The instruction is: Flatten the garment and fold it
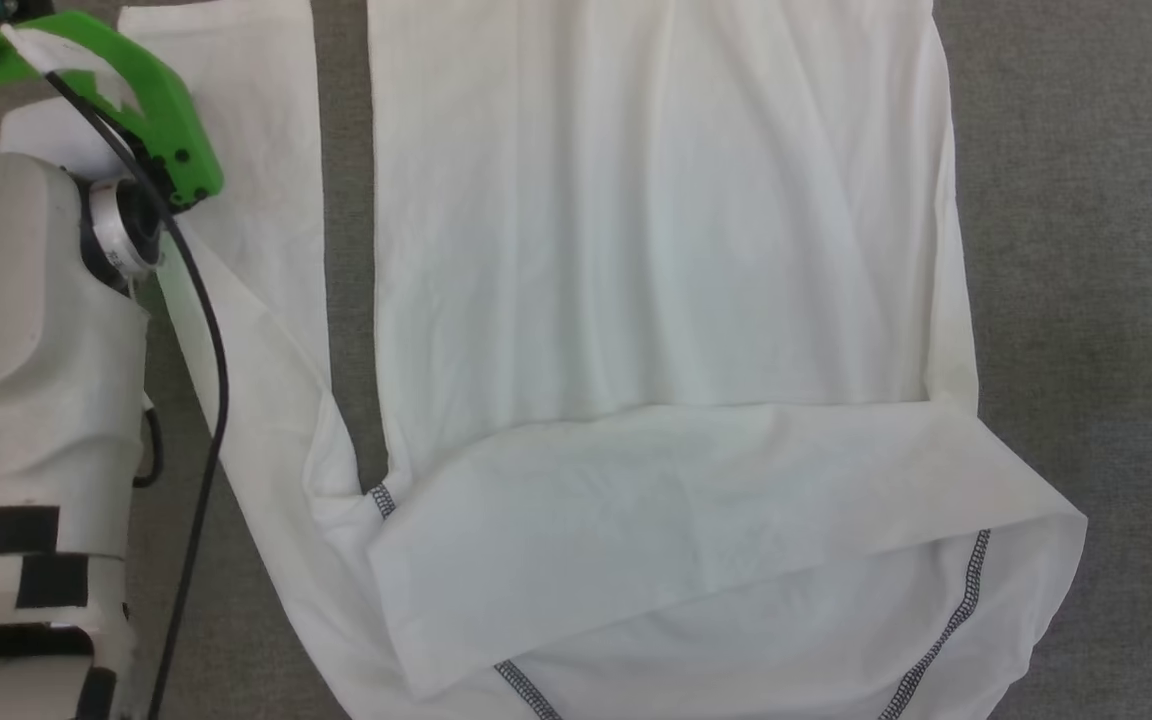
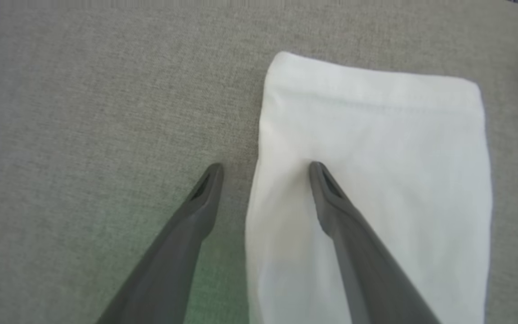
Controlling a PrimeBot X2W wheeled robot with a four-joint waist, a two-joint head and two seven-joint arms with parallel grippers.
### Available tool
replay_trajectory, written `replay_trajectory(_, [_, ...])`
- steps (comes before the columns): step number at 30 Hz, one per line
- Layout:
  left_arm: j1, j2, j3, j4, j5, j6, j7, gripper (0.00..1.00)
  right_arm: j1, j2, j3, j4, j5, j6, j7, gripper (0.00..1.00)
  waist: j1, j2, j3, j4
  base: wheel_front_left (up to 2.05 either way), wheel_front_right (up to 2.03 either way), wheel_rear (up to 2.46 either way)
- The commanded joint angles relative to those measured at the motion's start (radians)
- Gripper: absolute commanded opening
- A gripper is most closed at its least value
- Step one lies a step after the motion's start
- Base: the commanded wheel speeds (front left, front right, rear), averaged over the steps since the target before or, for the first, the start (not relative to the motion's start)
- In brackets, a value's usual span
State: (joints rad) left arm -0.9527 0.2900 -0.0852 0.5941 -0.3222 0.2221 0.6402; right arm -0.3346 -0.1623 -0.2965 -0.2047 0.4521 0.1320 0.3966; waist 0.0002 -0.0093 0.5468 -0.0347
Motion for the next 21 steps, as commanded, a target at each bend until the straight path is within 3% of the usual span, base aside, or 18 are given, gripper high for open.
replay_trajectory(1, [-0.007, 0.021, -0.010, 0.019, 0.021, 0.012, 0.040, 1.00, -0.017, -0.004, 0.002, -0.006, 0.009, -0.001, -0.004, 1.00, -0.0002, 0.0090, 0.051, -0.030, 0.00, 0.00, 0.00])
replay_trajectory(6, [0.021, 0.019, -0.020, 0.030, 0.009, 0.039, 0.183, 1.00, -0.025, -0.006, -0.004, -0.008, 0.011, -0.001, -0.009, 1.00, -0.0002, 0.0090, 0.065, -0.020, 0.00, 0.00, 0.00])
replay_trajectory(7, [0.028, 0.015, -0.016, 0.029, 0.001, 0.047, 0.206, 0.84, -0.027, -0.006, -0.004, -0.008, 0.011, -0.001, -0.009, 1.00, -0.0002, 0.0090, 0.067, -0.017, 0.00, 0.00, 0.00])
replay_trajectory(8, [0.036, 0.010, -0.011, 0.019, -0.010, 0.049, 0.223, 0.24, -0.029, -0.008, -0.002, -0.008, 0.012, -0.001, -0.008, 1.00, -0.0002, 0.0090, 0.068, -0.014, 0.00, 0.00, 0.00])
replay_trajectory(9, [0.041, 0.003, -0.002, 0.005, -0.023, 0.051, 0.225, 0.00, -0.032, -0.008, -0.002, -0.008, 0.012, -0.001, -0.008, 1.00, -0.0002, 0.0090, 0.069, -0.011, 0.00, 0.00, 0.00])
replay_trajectory(13, [0.053, -0.007, 0.023, -0.051, -0.053, 0.046, 0.177, 0.00, -0.039, -0.015, 0.000, -0.002, 0.006, -0.001, -0.008, 1.00, -0.0002, 0.0090, 0.064, 0.004, 0.00, 0.00, 0.00])
replay_trajectory(15, [0.053, -0.033, 0.089, -0.103, -0.107, 0.051, 0.060, 0.00, -0.043, -0.016, 0.010, 0.013, 0.000, -0.001, -0.011, 1.00, -0.0002, 0.0090, 0.032, 0.023, 0.00, 0.00, 0.00])
replay_trajectory(21, [0.068, -0.062, 0.158, -0.168, -0.186, 0.000, -0.081, 0.00, -0.031, -0.011, 0.019, 0.050, -0.008, -0.001, -0.020, 1.00, -0.0002, 0.0090, -0.056, 0.061, 0.00, 0.00, 0.00])
